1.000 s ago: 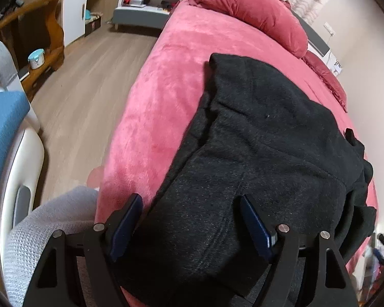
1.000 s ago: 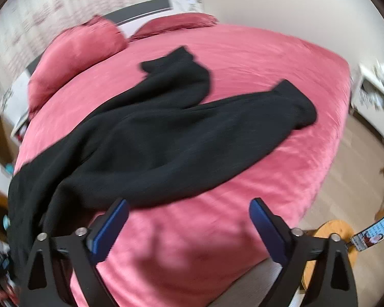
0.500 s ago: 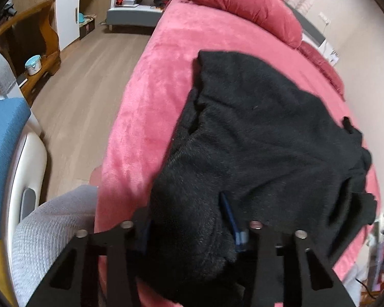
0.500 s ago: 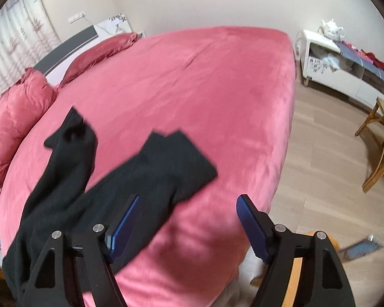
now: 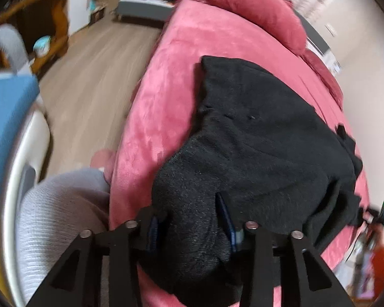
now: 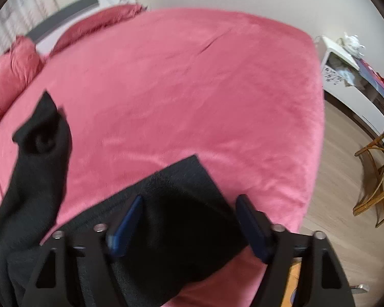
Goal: Fold large clothes
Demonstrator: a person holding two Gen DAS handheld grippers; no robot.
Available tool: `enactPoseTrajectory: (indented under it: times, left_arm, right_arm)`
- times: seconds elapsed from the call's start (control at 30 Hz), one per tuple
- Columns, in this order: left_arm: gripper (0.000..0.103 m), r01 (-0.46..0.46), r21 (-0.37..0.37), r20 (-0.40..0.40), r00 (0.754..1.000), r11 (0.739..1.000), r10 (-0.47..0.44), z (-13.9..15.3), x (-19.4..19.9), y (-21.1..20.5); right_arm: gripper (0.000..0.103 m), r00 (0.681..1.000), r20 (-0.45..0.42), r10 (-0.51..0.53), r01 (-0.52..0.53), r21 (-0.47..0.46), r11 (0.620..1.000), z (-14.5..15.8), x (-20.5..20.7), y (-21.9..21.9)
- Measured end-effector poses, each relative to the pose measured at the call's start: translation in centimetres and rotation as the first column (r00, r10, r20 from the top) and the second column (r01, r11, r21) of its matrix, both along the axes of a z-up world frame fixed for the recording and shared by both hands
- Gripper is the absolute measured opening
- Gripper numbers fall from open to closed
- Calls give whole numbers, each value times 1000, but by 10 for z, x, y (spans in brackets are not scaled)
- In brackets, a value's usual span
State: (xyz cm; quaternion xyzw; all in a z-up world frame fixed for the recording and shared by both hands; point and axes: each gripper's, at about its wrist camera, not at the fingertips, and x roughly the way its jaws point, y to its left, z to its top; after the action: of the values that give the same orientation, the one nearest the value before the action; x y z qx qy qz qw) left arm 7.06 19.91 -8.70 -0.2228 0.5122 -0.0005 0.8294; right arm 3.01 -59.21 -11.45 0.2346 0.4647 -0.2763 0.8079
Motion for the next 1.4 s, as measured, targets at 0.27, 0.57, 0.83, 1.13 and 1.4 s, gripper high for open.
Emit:
enactPoseTrajectory:
  times: [0.27,0.57,0.83,1.13,1.4]
  left_arm:
    - [58,-55,-64,1,998,996,55,-11,11,9]
    - [71,-42,-96,13,999,995,43,-15,17,13]
    - [80,-15,-82,23,1000,996,17,-12,15,4]
    - [63,-11,-66,-9,1000,998,10,-15,14,2]
    - [38,-9,-83,27,1000,997,11,-8,12,5]
  right_arm:
    - [7,972,234,-31,2,122,993,32,-87,-31]
    - [18,938,167,-305,185,502,845,-49,-191,-78]
    - [41,939,306,-158,56,317,947,8,-155,-66]
    - [22,999,-4,47,-44,259,965,0,-41,-41]
    - [7,944,307,122,-192,211,958,139,-26,-33]
